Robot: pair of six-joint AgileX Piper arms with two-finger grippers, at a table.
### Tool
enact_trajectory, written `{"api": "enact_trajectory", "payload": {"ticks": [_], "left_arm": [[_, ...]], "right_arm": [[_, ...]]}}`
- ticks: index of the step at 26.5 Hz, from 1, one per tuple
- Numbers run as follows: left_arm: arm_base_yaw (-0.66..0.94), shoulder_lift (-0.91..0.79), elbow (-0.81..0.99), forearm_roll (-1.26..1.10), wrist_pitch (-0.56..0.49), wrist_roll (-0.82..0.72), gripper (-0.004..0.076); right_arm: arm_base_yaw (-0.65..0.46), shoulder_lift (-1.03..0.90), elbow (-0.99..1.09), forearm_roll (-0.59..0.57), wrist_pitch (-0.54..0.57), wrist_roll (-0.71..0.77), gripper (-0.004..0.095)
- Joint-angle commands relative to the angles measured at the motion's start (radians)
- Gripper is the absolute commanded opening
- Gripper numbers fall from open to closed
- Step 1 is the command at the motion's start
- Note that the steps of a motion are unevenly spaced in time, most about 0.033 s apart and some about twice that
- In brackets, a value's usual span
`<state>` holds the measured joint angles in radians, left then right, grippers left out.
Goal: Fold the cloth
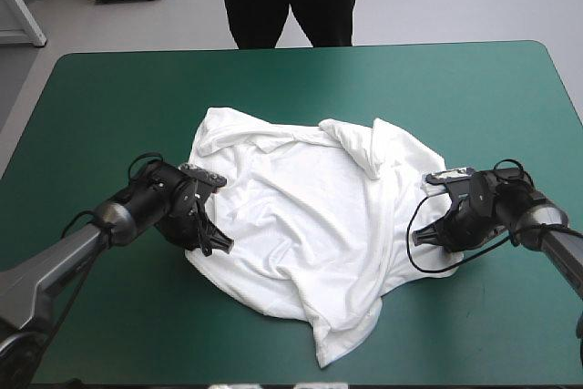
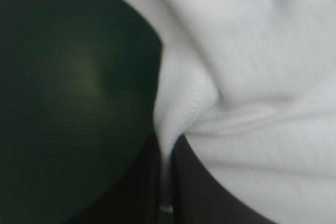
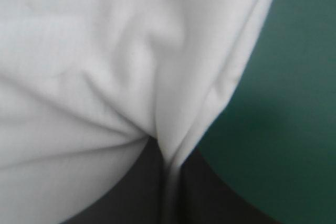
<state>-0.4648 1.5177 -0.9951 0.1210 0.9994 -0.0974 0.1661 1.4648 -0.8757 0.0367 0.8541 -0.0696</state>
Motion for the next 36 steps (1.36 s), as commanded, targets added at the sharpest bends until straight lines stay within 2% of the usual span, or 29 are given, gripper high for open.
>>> {"api": "enact_trajectory", "payload": {"ticks": [1,7,13,20,24,32,34,36], "left_arm": [[-0.002,-0.161,-0.106,0.097,0.023,-0.049,-0.0009],[-0.002,-0.324,-0.361,0.142,0.066,-0.048,-0.0009],[-0.002,-0.370,-0.686,0.146,0.077,-0.005,-0.0009],[-0.002,-0.370,-1.081,0.146,0.005,0.047,-0.0009],[-0.002,-0.370,-1.242,0.130,-0.059,0.073,-0.0009],[-0.002,-0.397,-1.457,-0.132,-0.114,0.197,-0.0009],[-0.002,-0.417,-1.457,-0.154,-0.070,0.201,-0.0009],[-0.002,-0.427,-1.447,-0.121,0.043,0.189,-0.0009]], "right_arm": [[-0.005,-0.105,-0.093,-0.029,0.017,0.014,-0.0017],[-0.005,-0.249,-0.334,-0.026,0.065,0.035,-0.0017],[-0.005,-0.326,-0.647,-0.031,0.059,0.052,-0.0017],[-0.005,-0.329,-1.029,-0.027,0.052,0.052,-0.0017],[-0.005,-0.333,-1.177,-0.016,0.048,0.052,-0.0017],[-0.005,-0.471,-1.243,0.070,0.060,0.047,-0.0017],[-0.005,-0.516,-1.243,0.073,0.066,0.047,-0.0017],[-0.005,-0.545,-1.239,0.078,0.115,0.054,-0.0017]]}}
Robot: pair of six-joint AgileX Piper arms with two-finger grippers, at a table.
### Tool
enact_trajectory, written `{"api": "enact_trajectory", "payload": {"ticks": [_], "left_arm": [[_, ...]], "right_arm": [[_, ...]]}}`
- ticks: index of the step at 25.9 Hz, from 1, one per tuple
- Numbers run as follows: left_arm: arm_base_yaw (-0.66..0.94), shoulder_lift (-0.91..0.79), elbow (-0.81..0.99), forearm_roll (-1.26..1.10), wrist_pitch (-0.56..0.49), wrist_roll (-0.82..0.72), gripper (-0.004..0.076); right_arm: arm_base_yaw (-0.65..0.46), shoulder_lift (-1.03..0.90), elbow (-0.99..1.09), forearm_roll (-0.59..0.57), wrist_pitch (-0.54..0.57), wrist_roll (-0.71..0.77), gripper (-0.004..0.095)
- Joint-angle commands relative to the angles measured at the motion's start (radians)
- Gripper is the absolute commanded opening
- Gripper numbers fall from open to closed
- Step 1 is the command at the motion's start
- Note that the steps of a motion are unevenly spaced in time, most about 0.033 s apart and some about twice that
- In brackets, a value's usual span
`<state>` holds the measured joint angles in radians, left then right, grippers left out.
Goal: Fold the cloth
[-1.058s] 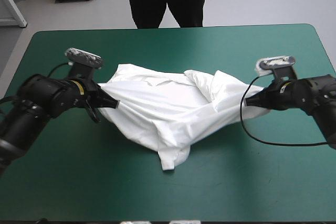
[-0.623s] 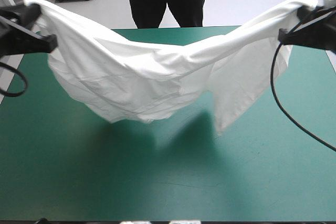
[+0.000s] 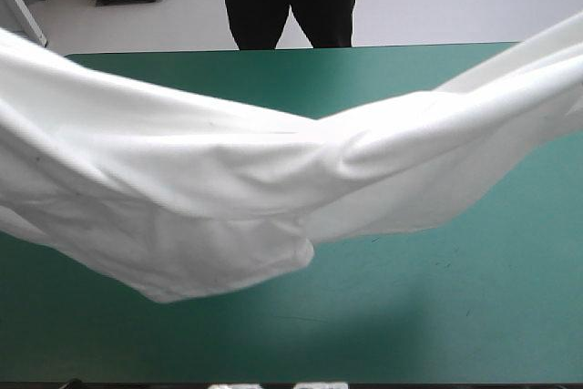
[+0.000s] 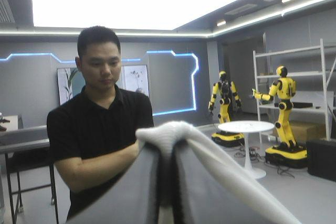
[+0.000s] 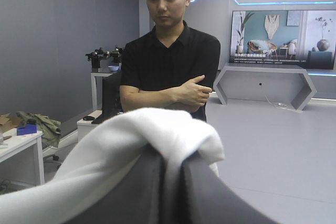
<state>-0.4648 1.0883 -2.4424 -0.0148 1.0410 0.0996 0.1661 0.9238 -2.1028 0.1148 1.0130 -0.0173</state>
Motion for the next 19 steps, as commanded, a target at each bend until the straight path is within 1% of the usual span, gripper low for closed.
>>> {"api": "enact_trajectory", "payload": {"ticks": [1,3,6,8,13,16,19], "left_arm": [[-0.002,0.001,0.019,0.021,0.018,-0.030,-0.0009],[-0.002,-0.001,0.079,0.047,0.040,-0.040,-0.0009],[-0.002,0.007,0.202,0.085,0.164,-0.081,-0.0009],[-0.002,0.015,0.266,0.120,0.191,-0.088,-0.0009],[-0.002,0.064,0.436,0.227,0.150,-0.142,-0.0009],[-0.002,0.129,0.517,0.295,0.142,-0.176,-0.0009],[-0.002,0.219,0.585,0.339,0.092,-0.193,-0.0009]], "right_arm": [[-0.005,-0.007,0.008,0.006,-0.029,0.006,-0.0017],[-0.005,-0.012,0.079,0.040,-0.011,0.009,-0.0017],[-0.005,-0.016,0.249,0.085,-0.012,0.017,-0.0017],[-0.005,-0.016,0.332,0.085,-0.023,0.017,-0.0017],[-0.005,0.007,0.521,0.069,-0.064,0.017,-0.0017],[-0.005,0.059,0.621,0.066,-0.091,0.017,-0.0017],[-0.005,0.140,0.704,0.035,-0.139,0.017,-0.0017]]}}
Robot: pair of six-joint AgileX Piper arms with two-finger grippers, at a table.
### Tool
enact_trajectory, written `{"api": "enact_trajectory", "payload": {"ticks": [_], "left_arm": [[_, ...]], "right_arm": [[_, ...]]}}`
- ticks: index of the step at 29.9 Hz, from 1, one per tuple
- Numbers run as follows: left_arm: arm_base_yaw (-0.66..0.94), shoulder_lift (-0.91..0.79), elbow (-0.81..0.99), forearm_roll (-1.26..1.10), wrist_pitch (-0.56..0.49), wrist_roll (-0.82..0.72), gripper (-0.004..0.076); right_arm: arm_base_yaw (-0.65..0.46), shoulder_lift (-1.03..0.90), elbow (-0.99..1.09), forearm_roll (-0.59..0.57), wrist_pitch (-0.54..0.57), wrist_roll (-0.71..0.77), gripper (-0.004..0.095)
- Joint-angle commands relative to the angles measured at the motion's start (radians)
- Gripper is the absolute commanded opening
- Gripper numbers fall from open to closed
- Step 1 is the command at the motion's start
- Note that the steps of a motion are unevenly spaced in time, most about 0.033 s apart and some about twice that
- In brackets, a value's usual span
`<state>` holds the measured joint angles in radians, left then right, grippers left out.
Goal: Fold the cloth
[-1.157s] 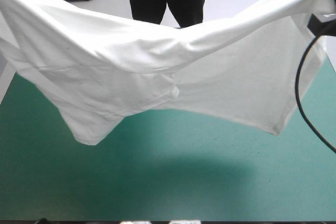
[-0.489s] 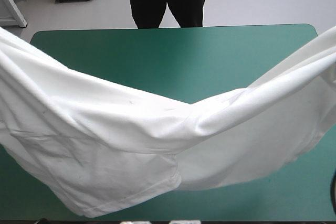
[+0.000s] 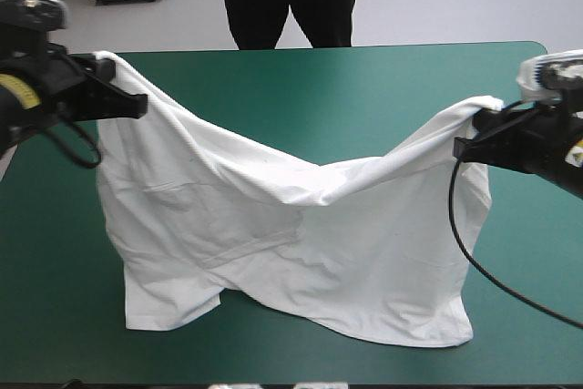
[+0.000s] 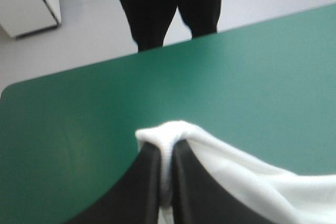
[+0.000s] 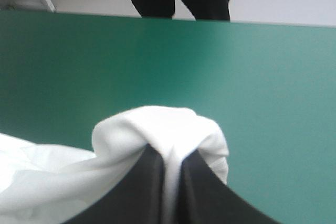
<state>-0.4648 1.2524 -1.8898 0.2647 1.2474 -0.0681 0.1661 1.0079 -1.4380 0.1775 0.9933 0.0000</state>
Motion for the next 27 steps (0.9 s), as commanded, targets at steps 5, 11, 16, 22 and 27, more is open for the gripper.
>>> {"api": "enact_trajectory", "payload": {"ticks": [5,11,16,22,27], "left_arm": [[-0.002,0.215,0.067,0.143,-0.235,-0.064,-0.0009],[0.053,0.374,0.067,0.165,-0.338,-0.136,-0.0009],[0.111,0.463,0.067,0.165,-0.470,-0.184,-0.0009],[0.134,0.539,0.067,0.176,-0.655,-0.228,-0.0009],[0.134,0.570,0.067,0.162,-0.685,-0.228,-0.0008]], "right_arm": [[-0.005,0.231,0.064,-0.130,-0.178,0.000,-0.0017],[-0.005,0.411,0.064,-0.178,-0.263,0.000,-0.0017],[-0.005,0.509,0.064,-0.242,-0.328,0.015,-0.0017],[-0.005,0.596,0.040,-0.405,-0.359,0.114,0.0030],[-0.005,0.632,-0.021,-0.408,-0.361,0.112,0.0358]]}}
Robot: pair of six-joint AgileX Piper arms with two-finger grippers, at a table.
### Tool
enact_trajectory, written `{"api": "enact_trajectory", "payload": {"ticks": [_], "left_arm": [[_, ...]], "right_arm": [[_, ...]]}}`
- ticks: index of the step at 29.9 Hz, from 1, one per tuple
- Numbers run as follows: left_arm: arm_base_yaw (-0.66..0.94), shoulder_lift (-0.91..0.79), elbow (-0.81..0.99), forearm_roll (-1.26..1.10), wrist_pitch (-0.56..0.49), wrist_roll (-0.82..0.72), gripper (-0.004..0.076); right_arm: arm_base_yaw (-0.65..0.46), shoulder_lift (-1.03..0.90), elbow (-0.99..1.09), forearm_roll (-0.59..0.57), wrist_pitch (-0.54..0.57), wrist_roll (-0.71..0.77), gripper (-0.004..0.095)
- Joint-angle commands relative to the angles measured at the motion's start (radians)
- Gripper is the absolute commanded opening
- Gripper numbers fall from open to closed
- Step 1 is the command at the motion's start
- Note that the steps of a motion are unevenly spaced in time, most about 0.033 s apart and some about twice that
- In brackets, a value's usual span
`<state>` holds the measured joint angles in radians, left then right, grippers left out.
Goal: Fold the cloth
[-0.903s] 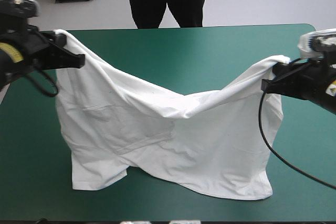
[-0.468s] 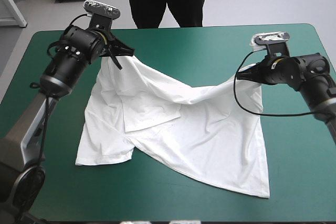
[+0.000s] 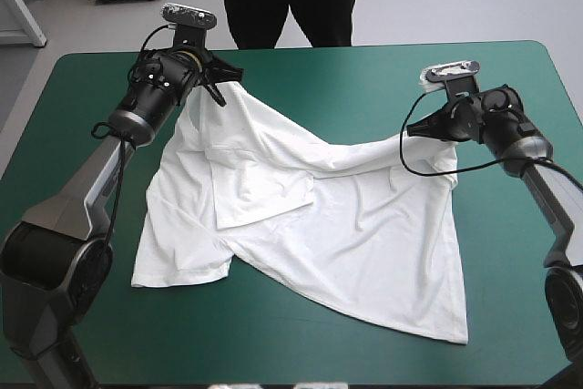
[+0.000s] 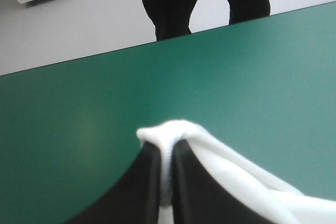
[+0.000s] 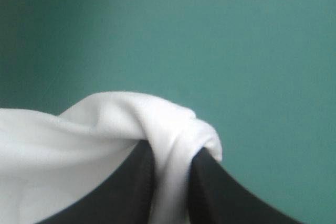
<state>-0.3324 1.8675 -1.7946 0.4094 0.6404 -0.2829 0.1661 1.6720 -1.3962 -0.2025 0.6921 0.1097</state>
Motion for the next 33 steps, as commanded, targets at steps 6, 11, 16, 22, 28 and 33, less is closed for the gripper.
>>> {"api": "enact_trajectory", "payload": {"ticks": [6,11,16,22,28,33], "left_arm": [[0.004,-0.033,-0.028,0.025,-0.079,-0.013,0.0008],[0.004,-0.048,-0.028,0.034,-0.039,0.061,0.0225],[0.004,-0.129,-0.028,0.024,0.205,0.094,0.0489],[0.004,-0.288,-0.028,0.024,0.483,0.115,0.0494],[0.004,-0.426,-0.020,0.002,0.648,0.149,0.0494],[0.004,-0.512,0.050,-0.096,0.649,0.193,0.0494]], "right_arm": [[-0.005,-0.018,-0.148,-0.086,-0.065,0.031,0.0720],[-0.007,-0.020,-0.230,-0.104,0.007,0.031,0.0722],[-0.007,-0.070,-0.245,-0.095,0.117,0.029,0.0720],[-0.007,-0.158,-0.244,-0.033,0.200,-0.032,0.0717],[-0.007,-0.292,-0.236,0.033,0.267,-0.078,0.0717],[-0.007,-0.422,-0.234,0.018,0.300,-0.078,0.0716]]}}
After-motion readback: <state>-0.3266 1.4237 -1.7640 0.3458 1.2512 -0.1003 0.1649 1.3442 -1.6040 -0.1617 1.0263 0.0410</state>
